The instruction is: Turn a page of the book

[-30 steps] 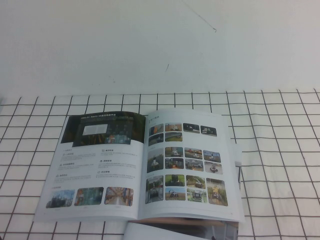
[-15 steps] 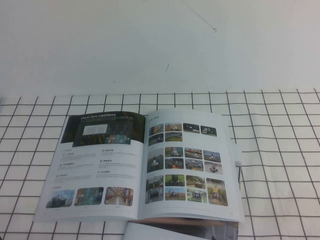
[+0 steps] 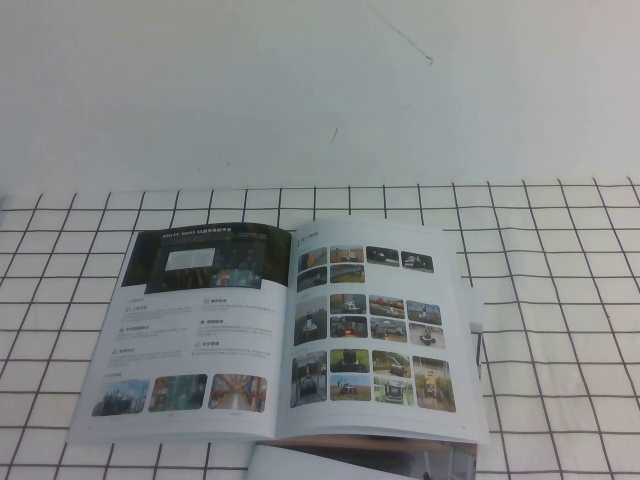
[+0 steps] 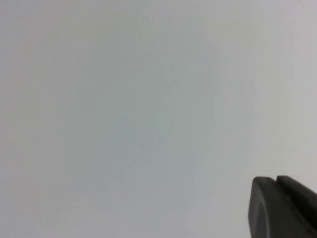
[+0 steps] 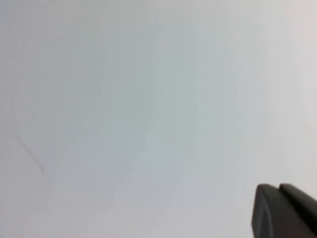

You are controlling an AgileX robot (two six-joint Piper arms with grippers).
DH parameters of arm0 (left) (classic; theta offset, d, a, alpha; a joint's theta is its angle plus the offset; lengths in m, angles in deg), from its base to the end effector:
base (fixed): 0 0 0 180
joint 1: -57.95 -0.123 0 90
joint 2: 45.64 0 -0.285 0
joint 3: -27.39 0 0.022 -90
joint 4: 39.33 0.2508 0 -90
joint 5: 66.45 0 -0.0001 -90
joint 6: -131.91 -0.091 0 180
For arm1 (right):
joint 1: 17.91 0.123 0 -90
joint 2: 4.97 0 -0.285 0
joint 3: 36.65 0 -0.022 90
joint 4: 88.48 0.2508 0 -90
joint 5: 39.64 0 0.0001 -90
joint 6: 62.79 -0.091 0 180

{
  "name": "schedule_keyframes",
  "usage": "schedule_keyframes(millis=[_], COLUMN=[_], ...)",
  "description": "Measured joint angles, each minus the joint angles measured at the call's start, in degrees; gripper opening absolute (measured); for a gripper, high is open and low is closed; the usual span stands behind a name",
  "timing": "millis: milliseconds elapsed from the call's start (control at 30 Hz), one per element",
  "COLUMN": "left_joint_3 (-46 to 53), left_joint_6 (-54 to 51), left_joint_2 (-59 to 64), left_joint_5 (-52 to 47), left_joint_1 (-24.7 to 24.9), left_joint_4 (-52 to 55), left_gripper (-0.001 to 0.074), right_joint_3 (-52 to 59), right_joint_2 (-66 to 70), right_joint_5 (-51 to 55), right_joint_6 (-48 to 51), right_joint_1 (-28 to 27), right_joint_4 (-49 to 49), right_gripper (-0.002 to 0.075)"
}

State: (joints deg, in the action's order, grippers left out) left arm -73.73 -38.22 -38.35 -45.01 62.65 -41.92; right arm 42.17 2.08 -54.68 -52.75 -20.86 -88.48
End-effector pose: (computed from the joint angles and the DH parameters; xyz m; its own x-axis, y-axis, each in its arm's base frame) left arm 0.0484 -0.0025 0.2366 0.4011 -0.2464 -0.8823 0.1559 0.9675 -0.1993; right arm 0.0516 -0.0027 0.2278 0.3139 -0.1907 -0.9301 0.1078 0.9804 -0.1647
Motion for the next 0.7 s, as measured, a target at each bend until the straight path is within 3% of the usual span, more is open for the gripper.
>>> schedule_keyframes(millis=[200, 400, 533, 700], left_joint_3=[0.0, 0.0, -3.5, -15.2], left_joint_6=[0.0, 1.1, 5.5, 5.5], left_joint_2=[0.0, 0.0, -0.1, 0.1], left_joint_5=[10.8, 11.9, -1.2, -18.6], left_joint_1=[0.0, 0.0, 0.0, 0.0], left_joint_4=[0.0, -1.9, -4.3, -4.5], left_gripper=[-0.0003, -0.0003, -0.0003, -0.0003], right_joint_3=[0.0, 0.0, -0.3, -7.8], right_joint_2=[0.0, 0.0, 0.0, 0.0], right_joint_5=[-13.1, -20.6, -23.0, -11.1], right_joint_6=[-0.4, -1.3, -1.5, -1.5], right_joint_1=[0.0, 0.0, 0.0, 0.0], right_joint_4=[0.0, 1.1, 1.3, 0.7], right_gripper=[0.0, 0.0, 0.0, 0.0])
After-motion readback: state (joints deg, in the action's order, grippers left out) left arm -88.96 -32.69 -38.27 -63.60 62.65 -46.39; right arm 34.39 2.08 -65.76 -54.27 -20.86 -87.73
